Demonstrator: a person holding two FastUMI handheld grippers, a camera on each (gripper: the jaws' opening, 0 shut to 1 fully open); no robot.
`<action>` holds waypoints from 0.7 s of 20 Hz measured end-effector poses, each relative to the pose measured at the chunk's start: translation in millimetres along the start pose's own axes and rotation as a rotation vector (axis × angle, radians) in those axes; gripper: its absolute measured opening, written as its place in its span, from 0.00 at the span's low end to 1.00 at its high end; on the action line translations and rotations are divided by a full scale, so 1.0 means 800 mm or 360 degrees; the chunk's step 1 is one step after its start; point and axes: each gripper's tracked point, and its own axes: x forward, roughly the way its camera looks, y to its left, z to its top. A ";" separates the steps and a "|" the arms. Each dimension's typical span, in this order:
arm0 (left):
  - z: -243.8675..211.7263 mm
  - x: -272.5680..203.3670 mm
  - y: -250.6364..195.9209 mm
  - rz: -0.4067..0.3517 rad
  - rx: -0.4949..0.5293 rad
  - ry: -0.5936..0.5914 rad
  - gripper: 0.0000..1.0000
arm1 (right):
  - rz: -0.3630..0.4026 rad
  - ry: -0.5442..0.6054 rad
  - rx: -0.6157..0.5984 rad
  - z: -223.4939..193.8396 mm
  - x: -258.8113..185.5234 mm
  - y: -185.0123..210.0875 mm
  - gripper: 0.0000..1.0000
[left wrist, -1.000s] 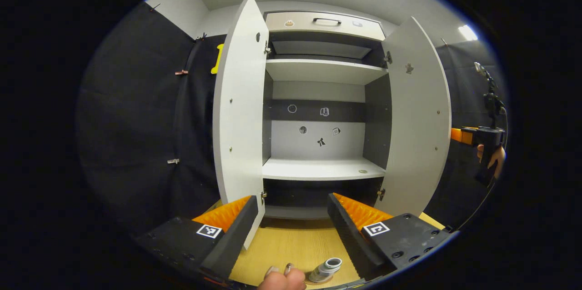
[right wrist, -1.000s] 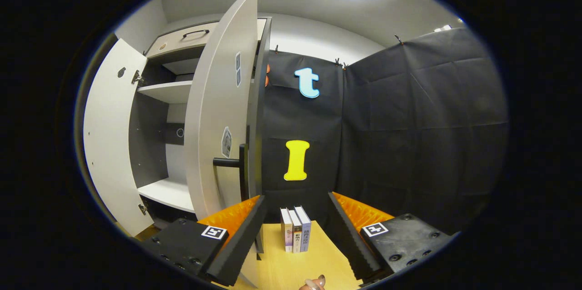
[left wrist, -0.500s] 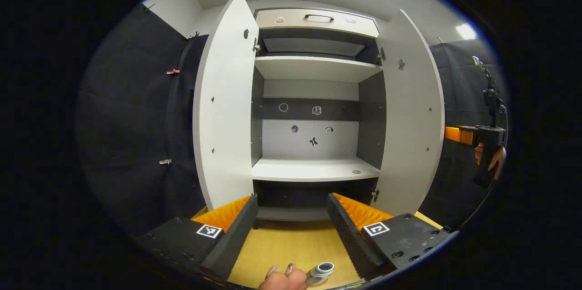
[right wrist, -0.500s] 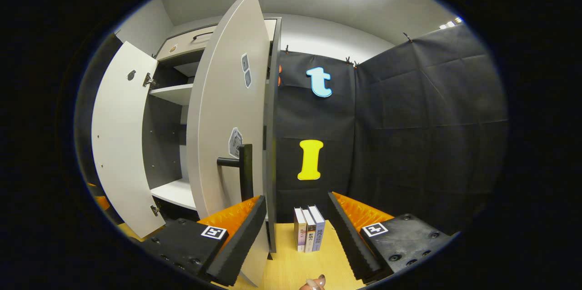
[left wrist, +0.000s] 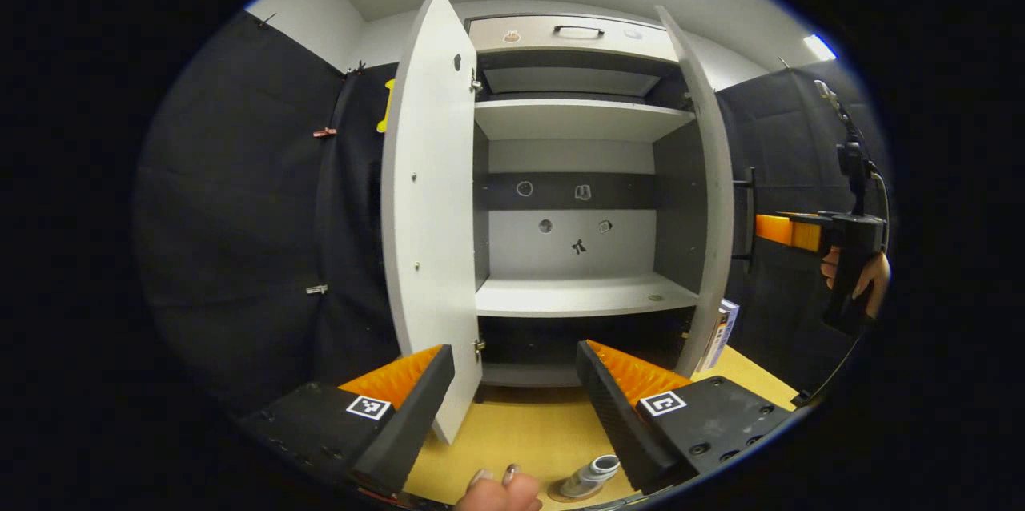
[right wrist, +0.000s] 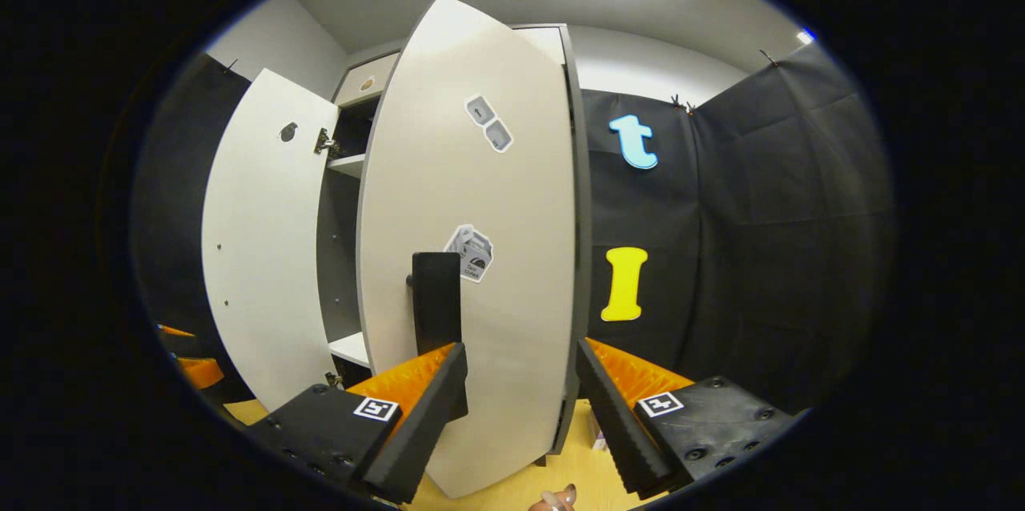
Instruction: Grasp the bottle in the cabinet with the left hand and place it on the coaster, then close the right door with the right hand and the left door with the left hand.
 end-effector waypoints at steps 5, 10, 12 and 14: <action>0.011 -0.019 0.075 0.0193 -0.0021 -0.0035 0.97 | 0.0040 0.0010 0.0022 0.002 -0.015 0.026 0.97; 0.030 -0.006 0.163 0.0299 -0.0027 -0.0089 0.97 | -0.0014 0.0036 0.0008 -0.005 -0.046 0.031 0.97; 0.037 0.011 0.189 0.0294 -0.0007 -0.0115 0.97 | -0.0052 0.0050 0.0035 -0.011 -0.052 0.030 0.97; 0.049 0.043 0.211 0.0300 0.0027 -0.0156 0.97 | -0.0080 0.0070 0.0077 -0.016 -0.054 0.032 0.97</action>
